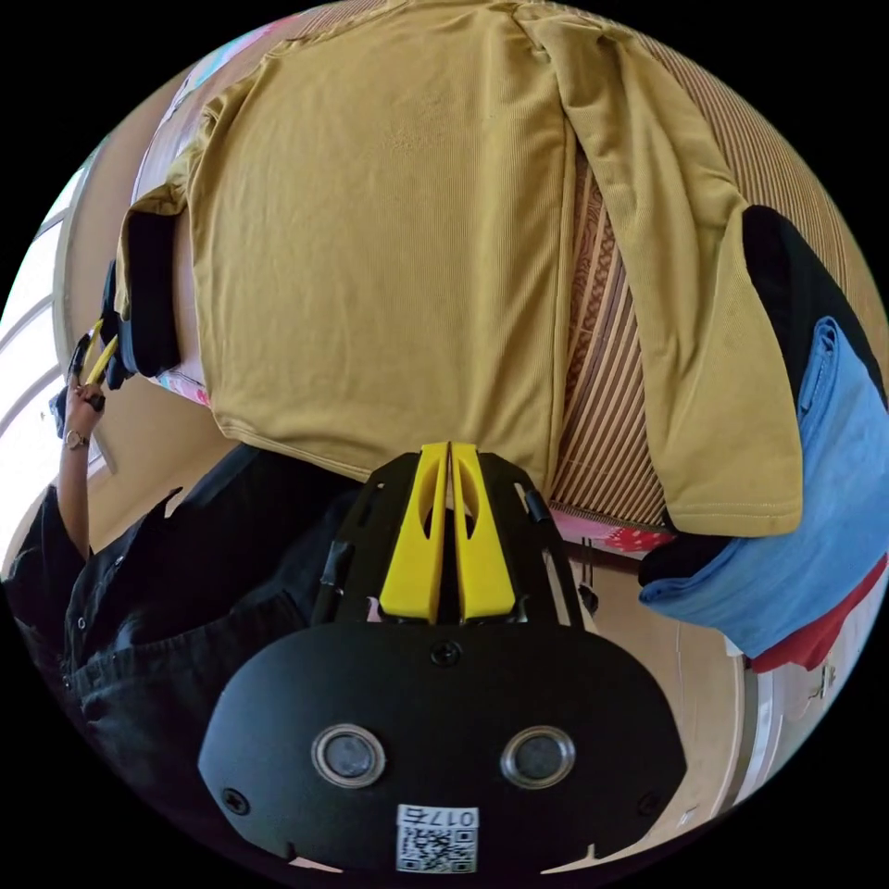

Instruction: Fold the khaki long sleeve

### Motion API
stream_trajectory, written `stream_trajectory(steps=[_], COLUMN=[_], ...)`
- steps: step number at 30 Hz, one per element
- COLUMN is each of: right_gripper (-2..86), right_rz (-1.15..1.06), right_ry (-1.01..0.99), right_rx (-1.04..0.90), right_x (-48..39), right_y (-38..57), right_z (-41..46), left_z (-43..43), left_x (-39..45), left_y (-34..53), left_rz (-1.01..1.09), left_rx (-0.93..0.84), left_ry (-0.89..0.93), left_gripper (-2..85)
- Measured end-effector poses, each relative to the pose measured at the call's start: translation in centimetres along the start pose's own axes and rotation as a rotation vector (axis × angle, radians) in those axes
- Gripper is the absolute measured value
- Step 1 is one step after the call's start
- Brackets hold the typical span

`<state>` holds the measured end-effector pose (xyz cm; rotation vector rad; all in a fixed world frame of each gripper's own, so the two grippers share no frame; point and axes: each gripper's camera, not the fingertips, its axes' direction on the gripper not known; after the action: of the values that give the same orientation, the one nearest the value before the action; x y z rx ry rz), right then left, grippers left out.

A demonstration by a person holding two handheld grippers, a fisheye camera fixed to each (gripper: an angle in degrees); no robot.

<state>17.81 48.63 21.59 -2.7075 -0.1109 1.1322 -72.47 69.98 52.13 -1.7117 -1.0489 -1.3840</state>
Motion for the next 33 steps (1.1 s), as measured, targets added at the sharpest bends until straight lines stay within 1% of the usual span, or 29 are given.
stream_trajectory(steps=[2, 3, 5, 8, 10, 11, 14, 16, 18, 19, 20, 22, 23, 24, 25, 27, 28, 29, 30, 31, 32, 33], right_gripper=[1.0, 1.1, 1.7, 4.8, 7.3, 8.1, 11.7, 12.6, 13.4, 13.6, 13.6, 12.2, 9.9, 5.4, 4.8, 4.1, 3.9, 3.8, 3.6, 3.5, 3.4, 3.4], right_rz=[-0.002, -0.013, -0.08, -0.284, -0.404, -0.437, -0.657, -0.766, -0.856, -0.919, -0.99, -1.062, -1.082, -1.11, -1.072, -0.956, -0.881, -0.84, -0.756, -0.665, -0.563, -0.505], right_ry=[0.028, 0.035, 0.085, 0.168, 0.169, 0.163, 0.042, 0.003, -0.016, -0.029, -0.04, -0.066, -0.094, -0.157, -0.215, -0.369, -0.509, -0.577, -0.684, -0.735, -0.721, -0.698], right_rx=[0.044, 0.061, 0.107, 0.17, 0.218, 0.236, 0.345, 0.411, 0.486, 0.535, 0.568, 0.589, 0.592, 0.598, 0.625, 0.7, 0.756, 0.787, 0.862, 0.952, 1.029, 1.058], right_x=[-1.1, -1.6, -4.0, -11.2, -15.7, -17.2, -26.5, -31.3, -36.0, -39.0, -41.9, -45.8, -46.7, -47.8, -47.6, -44.1, -40.0, -37.5, -32.1, -26.3, -20.7, -18.0], right_y=[0.6, 0.7, 0.9, -0.1, -1.1, -1.5, -4.5, -6.3, -8.2, -9.4, -10.5, -12.2, -12.7, -13.5, -14.4, -15.4, -15.8, -15.9, -15.7, -15.1, -14.4, -14.0], right_z=[-1.4, -1.9, -3.2, -5.4, -6.7, -7.2, -10.3, -11.9, -13.8, -15.3, -16.6, -18.8, -19.6, -21.6, -24.0, -28.3, -30.9, -32.1, -34.0, -35.3, -35.8, -35.8], left_z=[2.1, 2.8, 2.8, 1.5, -1.0, -3.0, -7.6, -9.6, -10.9, -11.1, -11.6, -12.8, -14.0, -15.5, -16.4, -18.7, -18.8, -18.5, -17.4, -16.5, -14.4, -11.8], left_x=[-0.9, -1.4, -2.4, -3.3, -2.0, -0.6, 4.1, 7.2, 11.0, 11.9, 13.5, 15.8, 17.3, 18.4, 18.8, 19.5, 19.5, 19.5, 19.2, 19.1, 18.8, 18.4], left_y=[-0.2, 0.0, 0.4, 0.8, 1.2, 1.4, 2.2, 2.7, 3.4, 3.6, 4.1, 5.1, 6.0, 7.1, 7.7, 9.8, 10.2, 11.0, 11.6, 11.8, 12.0, 12.2], left_rz=[-0.007, -0.012, -0.039, -0.047, 0.036, 0.115, 0.324, 0.439, 0.557, 0.577, 0.609, 0.669, 0.709, 0.743, 0.759, 0.783, 0.779, 0.765, 0.755, 0.746, 0.72, 0.697], left_rx=[-0.07, -0.085, -0.088, -0.098, -0.055, -0.031, 0.016, 0.021, -0.012, -0.023, -0.035, -0.02, 0.015, 0.077, 0.113, 0.223, 0.238, 0.251, 0.237, 0.218, 0.162, 0.098], left_ry=[0.076, 0.09, 0.046, 0.111, 0.145, 0.146, 0.136, 0.129, 0.115, 0.111, 0.105, 0.111, 0.109, 0.116, 0.127, 0.151, 0.146, 0.129, 0.113, 0.107, 0.106, 0.123], left_gripper=[12.2, 10.5, 7.3, 5.0, 4.7, 4.6, 4.5, 4.5, 4.5, 4.5, 4.5, 4.4, 4.3, 4.0, 3.8, 3.7, 3.7, 3.8, 4.0, 4.0, 4.8, 5.6])
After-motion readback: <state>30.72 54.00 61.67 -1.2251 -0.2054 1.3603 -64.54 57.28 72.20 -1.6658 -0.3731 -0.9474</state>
